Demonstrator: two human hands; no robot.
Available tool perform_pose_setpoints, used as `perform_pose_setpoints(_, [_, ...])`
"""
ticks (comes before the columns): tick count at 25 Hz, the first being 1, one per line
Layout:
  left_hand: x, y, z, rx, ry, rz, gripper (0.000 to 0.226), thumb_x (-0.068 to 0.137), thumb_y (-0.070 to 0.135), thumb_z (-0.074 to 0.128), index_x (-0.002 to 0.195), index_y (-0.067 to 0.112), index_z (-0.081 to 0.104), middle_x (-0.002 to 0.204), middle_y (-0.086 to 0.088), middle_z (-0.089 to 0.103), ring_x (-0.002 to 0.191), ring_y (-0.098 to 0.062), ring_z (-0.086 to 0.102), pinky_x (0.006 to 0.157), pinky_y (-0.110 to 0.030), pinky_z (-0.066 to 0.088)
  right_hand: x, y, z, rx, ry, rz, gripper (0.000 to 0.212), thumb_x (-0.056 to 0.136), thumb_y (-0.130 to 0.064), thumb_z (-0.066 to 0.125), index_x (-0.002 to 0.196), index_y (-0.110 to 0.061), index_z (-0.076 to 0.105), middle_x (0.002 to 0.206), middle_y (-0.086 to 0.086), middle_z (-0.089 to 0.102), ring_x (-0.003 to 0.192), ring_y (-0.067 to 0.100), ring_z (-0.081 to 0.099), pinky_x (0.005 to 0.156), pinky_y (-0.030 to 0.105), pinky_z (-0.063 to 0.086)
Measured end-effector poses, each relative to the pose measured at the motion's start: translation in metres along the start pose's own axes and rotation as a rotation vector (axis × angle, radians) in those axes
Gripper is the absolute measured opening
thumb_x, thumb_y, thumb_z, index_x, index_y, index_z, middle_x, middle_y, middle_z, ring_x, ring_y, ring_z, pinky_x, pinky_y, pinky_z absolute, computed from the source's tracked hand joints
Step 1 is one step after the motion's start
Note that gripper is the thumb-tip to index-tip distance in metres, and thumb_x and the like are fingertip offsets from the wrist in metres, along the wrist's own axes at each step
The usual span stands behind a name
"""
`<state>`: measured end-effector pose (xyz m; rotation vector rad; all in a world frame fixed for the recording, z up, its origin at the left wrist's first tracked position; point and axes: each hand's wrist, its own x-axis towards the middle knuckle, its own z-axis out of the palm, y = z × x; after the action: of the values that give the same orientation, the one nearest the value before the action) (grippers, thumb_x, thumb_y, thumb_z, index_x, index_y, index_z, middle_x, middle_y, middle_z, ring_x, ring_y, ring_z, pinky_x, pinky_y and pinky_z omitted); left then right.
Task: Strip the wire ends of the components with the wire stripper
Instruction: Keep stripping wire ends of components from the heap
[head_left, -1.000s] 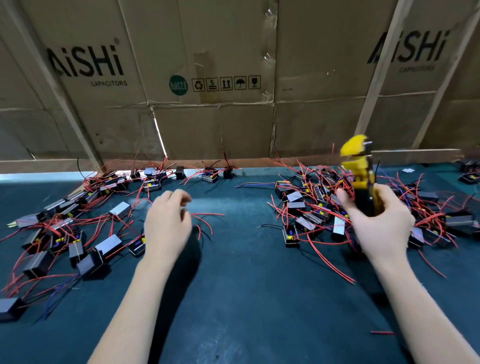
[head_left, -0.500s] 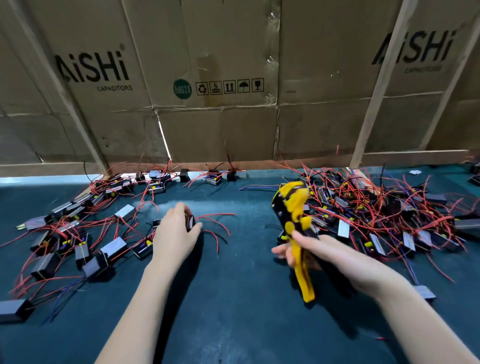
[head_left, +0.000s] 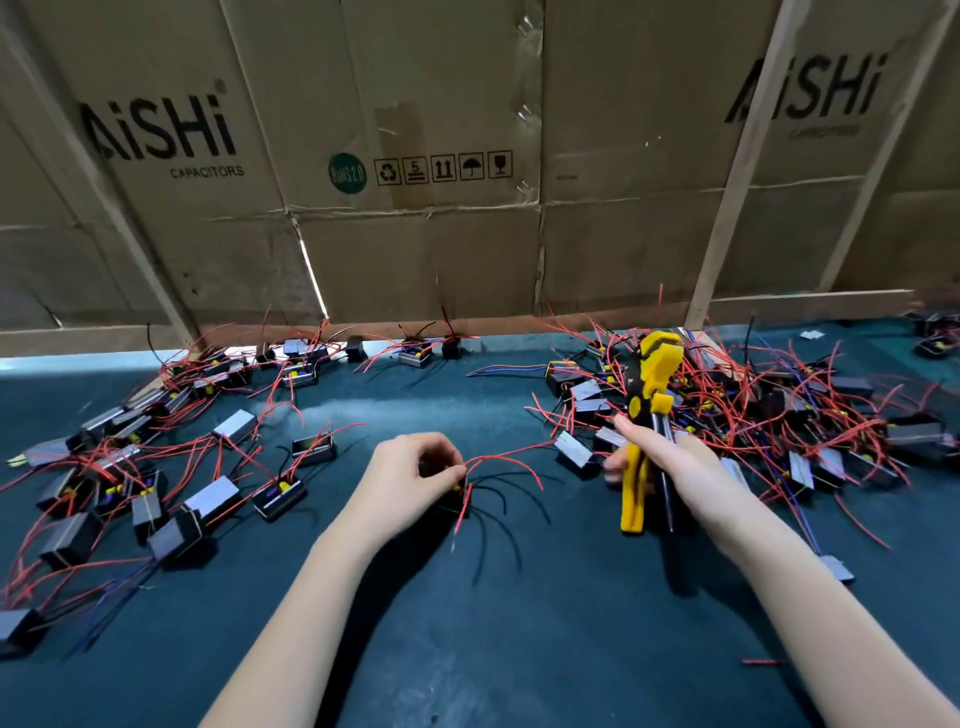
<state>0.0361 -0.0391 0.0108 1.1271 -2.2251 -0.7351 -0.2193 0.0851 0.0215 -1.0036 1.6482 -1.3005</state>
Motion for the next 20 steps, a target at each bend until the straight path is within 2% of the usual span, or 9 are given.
perform_pose_setpoints(3, [-0.001,0.005,-0.007,0.023,0.078,0.101,0.022,0.077,0.004,0.073,0.080,0.019,0.058,0.078,0.008,0.062,0.071,-0.013,0.054,0.070,-0.030,0.043,-0.004,-0.006,-0.001,0.110,-0.089,-0.047,0.053,0.063,-0.063,0.079,0.070,-0.011,0.066,0.077,0.013,0.068,0.083,0.035,0.073,0.084,0.052,0.053])
perform_pose_setpoints(6, [-0.004,0.009,-0.025,-0.155,-0.165,0.195,0.031,0.075,-0.008,0.060,0.087,0.020,0.066,0.081,0.008,0.067,0.077,-0.009,0.060,0.072,-0.033,0.047,-0.009,-0.007,0.001,0.230,-0.213,-0.131,0.047,0.075,-0.059,0.064,0.082,-0.012,0.063,0.087,0.016,0.067,0.092,0.040,0.070,0.084,0.048,0.056])
perform_pose_setpoints(8, [-0.007,0.011,-0.031,-0.140,-0.336,0.233,0.033,0.077,-0.006,0.063,0.092,0.022,0.074,0.089,0.010,0.073,0.084,-0.008,0.066,0.078,-0.028,0.051,-0.011,-0.006,0.005,0.219,-0.285,-0.170,0.041,0.084,-0.052,0.057,0.092,-0.012,0.061,0.092,0.015,0.066,0.098,0.040,0.068,0.090,0.048,0.053])
perform_pose_setpoints(10, [-0.007,0.011,-0.030,-0.085,-0.368,0.264,0.025,0.080,0.002,0.072,0.093,0.023,0.078,0.090,0.011,0.074,0.083,-0.008,0.066,0.077,-0.024,0.051,-0.013,-0.004,0.009,0.152,-0.289,-0.202,0.038,0.084,-0.051,0.059,0.097,-0.014,0.059,0.091,0.009,0.065,0.096,0.032,0.069,0.092,0.045,0.051])
perform_pose_setpoints(13, [-0.005,0.013,-0.021,-0.079,-0.299,0.273,0.013,0.079,0.011,0.080,0.085,0.022,0.079,0.080,0.012,0.072,0.073,-0.003,0.061,0.068,-0.017,0.045,-0.013,-0.004,0.013,-0.073,-0.145,-0.344,0.030,0.085,-0.049,0.068,0.090,-0.022,0.057,0.078,-0.013,0.058,0.075,0.008,0.058,0.077,0.017,0.044])
perform_pose_setpoints(15, [-0.004,0.011,-0.018,-0.082,-0.275,0.261,0.008,0.079,0.014,0.081,0.081,0.022,0.079,0.076,0.011,0.071,0.069,-0.003,0.059,0.065,-0.018,0.044,-0.012,-0.003,0.012,-0.355,0.060,-0.468,0.022,0.083,-0.044,0.070,0.081,-0.028,0.054,0.071,-0.019,0.057,0.066,0.000,0.049,0.064,0.011,0.036])
perform_pose_setpoints(17, [-0.004,0.009,-0.017,-0.075,-0.300,0.241,0.005,0.079,0.018,0.081,0.079,0.022,0.078,0.076,0.010,0.072,0.070,-0.006,0.060,0.067,-0.021,0.047,-0.012,-0.002,0.011,-0.644,0.266,-0.519,0.025,0.080,-0.043,0.075,0.084,-0.028,0.055,0.076,-0.015,0.060,0.073,0.003,0.053,0.070,0.017,0.040])
perform_pose_setpoints(19, [-0.004,0.007,-0.016,-0.064,-0.324,0.224,0.004,0.079,0.019,0.081,0.081,0.021,0.079,0.077,0.011,0.071,0.072,-0.004,0.061,0.069,-0.018,0.047,-0.010,0.001,0.012,-0.858,0.384,-0.516,0.036,0.077,-0.047,0.074,0.095,-0.020,0.059,0.088,-0.006,0.062,0.088,0.019,0.058,0.081,0.037,0.045])
perform_pose_setpoints(20, [-0.004,0.006,-0.016,-0.073,-0.318,0.212,0.003,0.080,0.020,0.081,0.082,0.021,0.079,0.077,0.012,0.071,0.071,-0.003,0.061,0.069,-0.016,0.045,-0.009,0.004,0.013,-0.910,0.413,-0.524,0.041,0.077,-0.048,0.073,0.097,-0.016,0.060,0.089,-0.001,0.063,0.091,0.025,0.059,0.081,0.042,0.045])
